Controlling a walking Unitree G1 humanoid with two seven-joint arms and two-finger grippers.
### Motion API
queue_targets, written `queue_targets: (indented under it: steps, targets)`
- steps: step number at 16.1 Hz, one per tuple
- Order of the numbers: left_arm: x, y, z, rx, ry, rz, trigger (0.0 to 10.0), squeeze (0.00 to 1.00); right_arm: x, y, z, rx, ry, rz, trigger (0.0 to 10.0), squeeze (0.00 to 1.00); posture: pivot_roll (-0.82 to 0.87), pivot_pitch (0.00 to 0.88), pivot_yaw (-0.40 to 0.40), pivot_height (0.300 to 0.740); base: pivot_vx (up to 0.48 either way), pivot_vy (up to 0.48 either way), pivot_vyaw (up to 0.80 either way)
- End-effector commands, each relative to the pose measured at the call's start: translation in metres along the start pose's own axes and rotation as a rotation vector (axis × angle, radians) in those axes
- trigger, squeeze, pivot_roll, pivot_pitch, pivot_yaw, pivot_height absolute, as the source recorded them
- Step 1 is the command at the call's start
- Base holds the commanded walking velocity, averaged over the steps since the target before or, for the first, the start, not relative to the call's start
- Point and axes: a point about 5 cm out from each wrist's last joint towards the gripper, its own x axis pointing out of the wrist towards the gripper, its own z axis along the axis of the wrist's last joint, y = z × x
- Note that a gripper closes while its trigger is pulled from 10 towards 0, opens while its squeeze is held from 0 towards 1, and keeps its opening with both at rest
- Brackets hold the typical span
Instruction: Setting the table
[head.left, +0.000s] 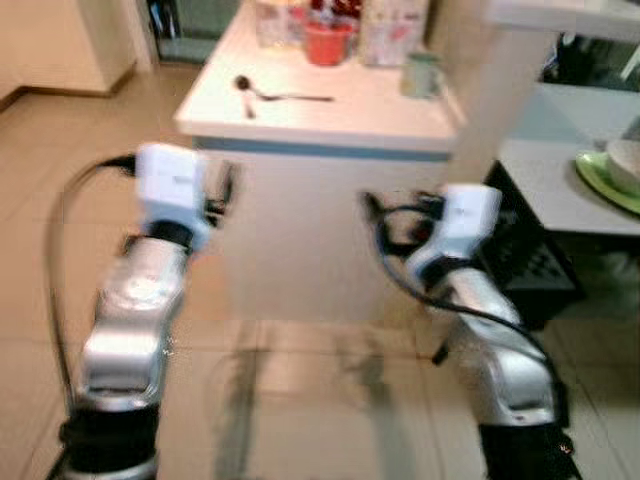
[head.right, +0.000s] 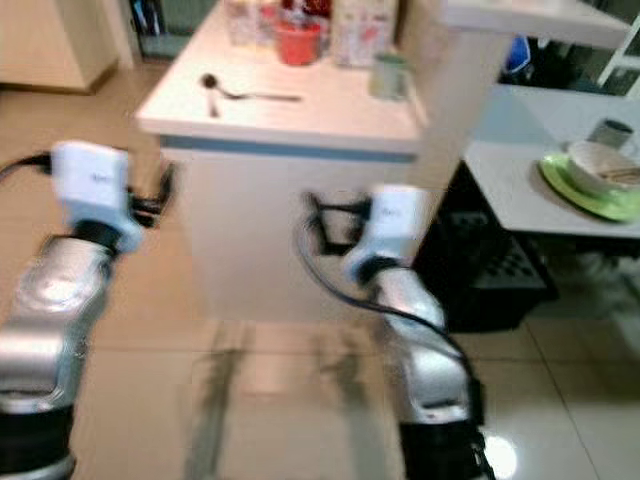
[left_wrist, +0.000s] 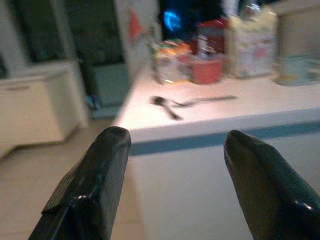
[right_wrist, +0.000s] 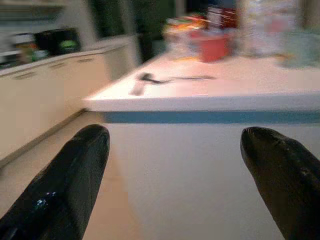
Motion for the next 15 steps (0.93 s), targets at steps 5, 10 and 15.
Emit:
queue_targets:
  steps: [5, 10, 15]
  targets:
    - [0.003, -0.016, 0.005, -0.012, -0.035, -0.065, 10.0, 0.00, 0.000, -0.025, 0.010, -0.055, -0.037, -0.132, 10.0, 0.00, 0.05, 0.000, -0.055, 0.740, 0.144, 0.000, 0.00]
    - [0.004, -0.019, 0.006, -0.016, -0.036, -0.075, 10.0, 0.00, 0.001, -0.034, 0.009, -0.071, -0.026, -0.168, 10.0, 0.00, 0.05, 0.000, -0.055, 0.740, 0.427, 0.000, 0.00]
    - [0.003, -0.017, 0.005, -0.004, -0.032, -0.067, 10.0, 0.00, 0.003, -0.038, 0.013, -0.072, -0.041, -0.171, 10.0, 0.00, 0.05, 0.000, -0.056, 0.740, 0.435, 0.000, 0.00]
